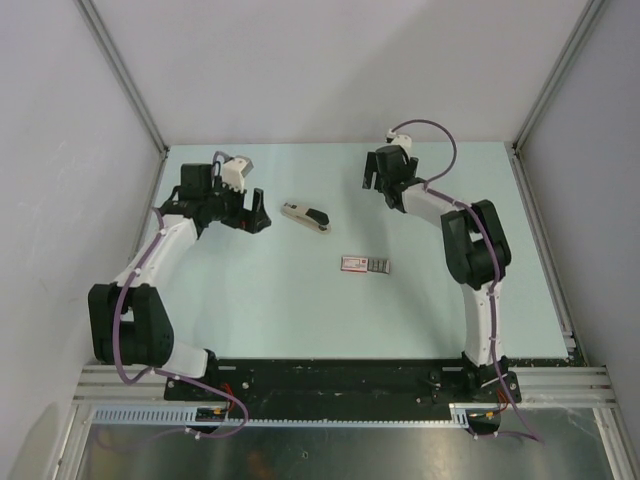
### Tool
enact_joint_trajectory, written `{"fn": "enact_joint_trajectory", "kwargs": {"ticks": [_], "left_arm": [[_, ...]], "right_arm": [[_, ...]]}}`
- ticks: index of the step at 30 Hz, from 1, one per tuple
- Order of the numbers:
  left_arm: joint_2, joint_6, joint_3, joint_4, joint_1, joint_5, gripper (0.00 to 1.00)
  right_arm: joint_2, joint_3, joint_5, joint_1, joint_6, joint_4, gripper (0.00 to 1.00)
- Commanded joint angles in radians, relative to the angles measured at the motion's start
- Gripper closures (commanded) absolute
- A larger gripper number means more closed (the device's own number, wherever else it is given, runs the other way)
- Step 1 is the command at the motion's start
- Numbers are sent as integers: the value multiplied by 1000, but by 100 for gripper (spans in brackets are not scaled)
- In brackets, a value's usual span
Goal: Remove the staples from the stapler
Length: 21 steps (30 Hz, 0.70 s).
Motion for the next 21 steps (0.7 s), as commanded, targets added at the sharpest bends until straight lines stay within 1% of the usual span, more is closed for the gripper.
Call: {"fn": "enact_joint_trajectory", "kwargs": {"ticks": [1, 4, 9, 16, 19, 21], "left_arm": [[-2, 17, 43, 5, -5, 34, 1], [-9, 22, 30, 4, -6, 18, 0], [-33, 21, 0, 5, -6, 18, 1], [-57, 23, -26, 4, -6, 11, 1], [-71, 21, -42, 4, -6, 7, 1], [-79, 20, -57, 5, -5, 5, 1]], "right_arm": [[108, 194, -30, -23, -10, -100, 12], [168, 284, -53, -34, -16, -141, 18], [224, 351, -77, -52, -21, -160, 27], [241, 362, -88, -59, -40, -165, 42], [241, 358, -97, -60, -53, -156, 52], [241, 358, -104, -61, -64, -147, 57]]}}
